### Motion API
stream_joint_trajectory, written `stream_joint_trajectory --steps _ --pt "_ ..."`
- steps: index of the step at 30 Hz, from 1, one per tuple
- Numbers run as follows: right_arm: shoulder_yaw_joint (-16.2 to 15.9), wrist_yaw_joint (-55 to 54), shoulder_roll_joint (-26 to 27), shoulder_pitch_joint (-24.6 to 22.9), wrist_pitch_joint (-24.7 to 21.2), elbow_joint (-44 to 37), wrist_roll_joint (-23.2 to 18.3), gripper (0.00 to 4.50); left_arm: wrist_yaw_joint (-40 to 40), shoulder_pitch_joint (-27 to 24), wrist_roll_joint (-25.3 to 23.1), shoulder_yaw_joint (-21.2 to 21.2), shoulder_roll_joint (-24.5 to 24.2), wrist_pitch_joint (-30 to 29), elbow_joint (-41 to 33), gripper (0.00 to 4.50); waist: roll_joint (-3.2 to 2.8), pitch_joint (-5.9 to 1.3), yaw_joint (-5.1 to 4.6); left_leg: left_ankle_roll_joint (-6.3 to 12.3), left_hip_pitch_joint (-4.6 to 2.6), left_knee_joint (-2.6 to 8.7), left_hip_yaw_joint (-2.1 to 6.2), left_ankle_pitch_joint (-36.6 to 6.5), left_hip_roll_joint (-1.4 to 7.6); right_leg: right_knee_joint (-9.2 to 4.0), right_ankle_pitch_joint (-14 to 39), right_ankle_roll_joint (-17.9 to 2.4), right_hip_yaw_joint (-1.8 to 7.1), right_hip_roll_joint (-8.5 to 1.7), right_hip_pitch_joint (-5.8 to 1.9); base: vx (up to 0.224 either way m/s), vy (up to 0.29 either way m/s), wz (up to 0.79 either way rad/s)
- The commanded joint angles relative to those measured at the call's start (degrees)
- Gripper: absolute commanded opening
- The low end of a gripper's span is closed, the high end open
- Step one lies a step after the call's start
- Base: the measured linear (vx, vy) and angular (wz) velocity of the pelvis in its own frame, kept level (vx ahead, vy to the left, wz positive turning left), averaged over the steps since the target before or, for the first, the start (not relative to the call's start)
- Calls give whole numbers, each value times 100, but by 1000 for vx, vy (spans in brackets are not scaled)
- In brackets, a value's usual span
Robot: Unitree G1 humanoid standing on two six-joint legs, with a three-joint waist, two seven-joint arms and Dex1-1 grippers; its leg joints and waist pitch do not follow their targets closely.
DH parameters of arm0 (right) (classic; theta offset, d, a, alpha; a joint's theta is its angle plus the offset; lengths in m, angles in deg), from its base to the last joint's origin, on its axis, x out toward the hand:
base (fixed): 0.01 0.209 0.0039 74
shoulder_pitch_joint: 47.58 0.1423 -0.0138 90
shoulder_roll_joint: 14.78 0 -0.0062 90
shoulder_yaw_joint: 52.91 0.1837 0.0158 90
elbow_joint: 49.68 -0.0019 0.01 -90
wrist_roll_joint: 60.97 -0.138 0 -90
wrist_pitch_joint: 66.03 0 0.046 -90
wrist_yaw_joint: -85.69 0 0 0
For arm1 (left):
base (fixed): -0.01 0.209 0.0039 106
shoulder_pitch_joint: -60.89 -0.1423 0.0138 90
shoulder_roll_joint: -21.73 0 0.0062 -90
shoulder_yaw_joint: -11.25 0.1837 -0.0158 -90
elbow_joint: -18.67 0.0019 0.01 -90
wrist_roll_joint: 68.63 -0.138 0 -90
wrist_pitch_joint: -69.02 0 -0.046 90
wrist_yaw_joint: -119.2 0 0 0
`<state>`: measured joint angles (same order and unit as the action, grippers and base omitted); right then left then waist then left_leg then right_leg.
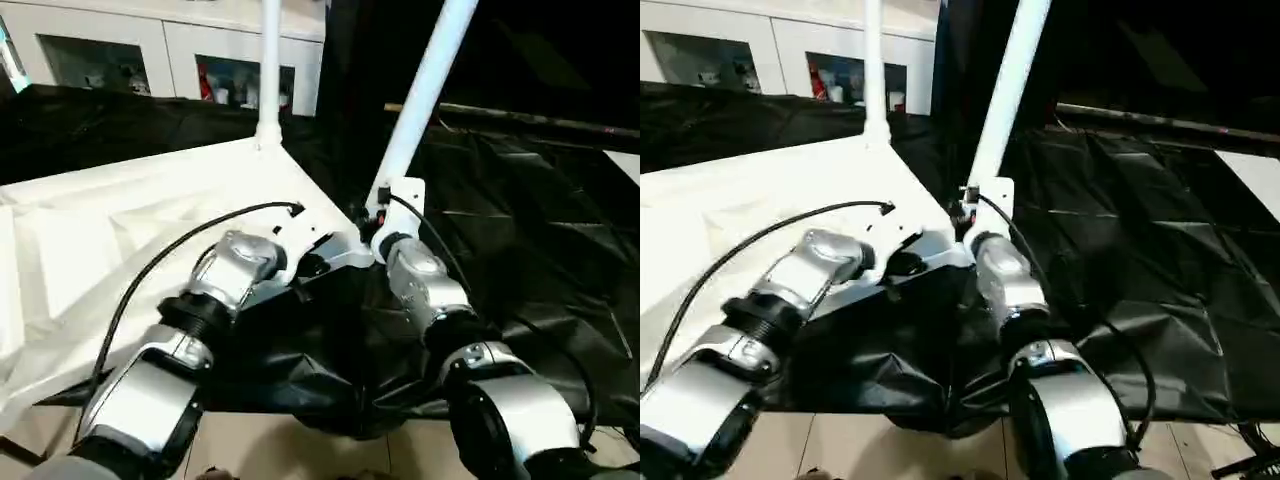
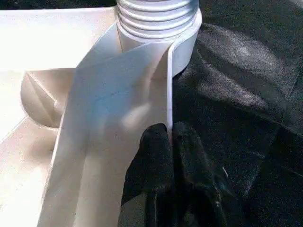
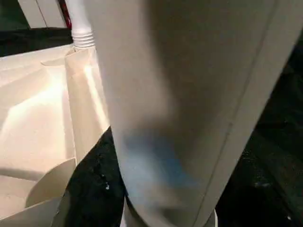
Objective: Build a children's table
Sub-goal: Rotate leg to tighten
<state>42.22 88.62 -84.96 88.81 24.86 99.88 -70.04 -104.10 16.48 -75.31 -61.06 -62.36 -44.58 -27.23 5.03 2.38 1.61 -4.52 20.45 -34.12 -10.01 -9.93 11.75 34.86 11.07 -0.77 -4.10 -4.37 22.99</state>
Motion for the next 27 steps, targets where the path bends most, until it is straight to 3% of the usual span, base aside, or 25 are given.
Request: stream_joint_trajectory --steps 1,3,9,13,16,19,20,24,25,27 --pt "-113 24 290 -245 -550 661 11 191 210 275 17 -60 211 46 -68 0 -104 -235 -28 -215 -100 513 107 -2736 131 -603 2787 -565 232 -378 -60 0 0 0" --pt "-97 -26 286 -209 -527 762 25 191 230 269 -2 -87 207 14 -77 0 -81 -225 -42 -218 -120 509 105 -2855 128 -625 2901 -528 223 -368 -33 0 0 0" --pt "-73 19 268 -160 -520 820 137 191 203 251 6 -80 186 -30 -118 0 -101 -209 -60 -226 -128 512 134 -3055 120 -683 3317 -354 198 -380 -4 0 0 0" --pt "-234 285 261 -113 -414 822 316 191 191 274 6 -102 170 -11 -95 0 -110 -222 -69 -231 -121 535 143 -3047 129 -688 3221 -368 195 -381 -23 0 0 0" --pt "-263 411 273 -78 -352 812 341 261 173 289 -2 -126 154 19 -71 0 -116 -230 -70 -219 -91 579 138 -2884 143 -665 2849 -473 212 -381 -63 0 0 0" --pt "-272 444 277 -58 -338 809 347 269 162 285 -1 -131 142 24 -79 0 -119 -223 -84 -227 -110 572 127 -2969 141 -674 2794 -557 219 -385 -42 0 0 0" --pt "-287 476 274 -41 -321 805 359 295 155 282 1 -135 137 26 -83 0 -113 -216 -98 -212 -120 568 124 -2999 138 -677 2829 -575 220 -381 -30 0 0 0" --pt "-220 575 284 17 -276 781 381 310 132 277 9 -147 130 33 -95 0 -115 -198 -117 -179 -123 562 129 -3033 136 -711 3063 -534 217 -398 -18 0 0 0" --pt "-198 605 286 26 -248 773 380 327 130 279 9 -150 131 35 -93 0 -79 -197 -126 -170 -119 562 125 -3023 137 -717 3094 -522 214 -394 -19 0 0 0" --pt "-157 659 293 47 -164 743 371 349 119 282 5 -161 124 43 -91 0 -105 -189 -127 -182 -143 558 129 -3075 141 -723 3151 -512 214 -398 6 0 0 0"
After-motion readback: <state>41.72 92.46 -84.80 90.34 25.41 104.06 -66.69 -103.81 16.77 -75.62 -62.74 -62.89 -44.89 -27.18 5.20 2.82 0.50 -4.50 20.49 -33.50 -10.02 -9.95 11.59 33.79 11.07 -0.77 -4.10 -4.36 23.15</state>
